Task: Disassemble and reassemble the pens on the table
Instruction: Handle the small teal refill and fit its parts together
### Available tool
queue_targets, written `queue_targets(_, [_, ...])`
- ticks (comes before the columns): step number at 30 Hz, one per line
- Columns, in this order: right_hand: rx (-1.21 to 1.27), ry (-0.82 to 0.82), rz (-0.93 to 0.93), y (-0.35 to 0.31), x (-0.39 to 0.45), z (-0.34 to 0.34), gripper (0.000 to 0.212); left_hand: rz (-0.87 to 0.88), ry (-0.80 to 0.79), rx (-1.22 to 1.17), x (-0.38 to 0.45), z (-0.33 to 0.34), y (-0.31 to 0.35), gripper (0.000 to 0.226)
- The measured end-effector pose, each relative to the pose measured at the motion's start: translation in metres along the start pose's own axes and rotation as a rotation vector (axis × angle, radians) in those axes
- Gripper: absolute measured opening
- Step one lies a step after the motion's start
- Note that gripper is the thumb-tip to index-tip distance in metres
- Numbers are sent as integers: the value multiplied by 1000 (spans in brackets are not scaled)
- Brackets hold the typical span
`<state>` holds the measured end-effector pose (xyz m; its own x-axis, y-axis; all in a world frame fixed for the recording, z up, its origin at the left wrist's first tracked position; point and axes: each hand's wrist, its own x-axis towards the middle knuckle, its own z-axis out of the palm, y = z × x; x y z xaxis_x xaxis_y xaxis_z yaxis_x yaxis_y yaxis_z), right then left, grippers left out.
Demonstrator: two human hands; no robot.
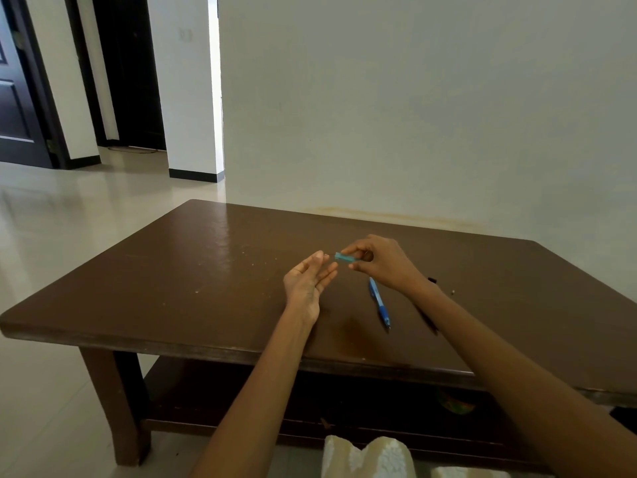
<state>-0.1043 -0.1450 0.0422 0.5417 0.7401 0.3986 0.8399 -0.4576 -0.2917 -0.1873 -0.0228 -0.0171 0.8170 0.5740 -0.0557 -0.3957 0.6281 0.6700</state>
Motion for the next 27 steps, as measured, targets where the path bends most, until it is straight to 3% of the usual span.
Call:
queue_targets(9, [129, 40, 57, 6, -15, 9, 31, 91, 82, 55, -1, -3, 10, 20])
queue_targets(11, [157, 1, 76, 5, -18, 12, 31, 110, 102, 218, -1, -10, 19, 25])
queue_targets(13, [158, -74, 78, 2, -19, 16, 32, 103, 85, 553, -1, -19, 31, 32])
queue_targets(16, [159, -123, 68, -4, -18, 19, 32, 15, -111, 1107, -2, -28, 49, 33])
queue_targets(18, [159, -106, 68, -6, -17, 19, 32, -66, -275, 1336, -4, -28, 56, 29])
queue_targets(21, [142, -105, 80, -7, -15, 17, 33, -151, -360, 1495, -6, -22, 57, 28])
queue_targets(27, [148, -116, 90, -7, -20, 18, 33, -146, -300, 1591, -2, -17, 50, 30])
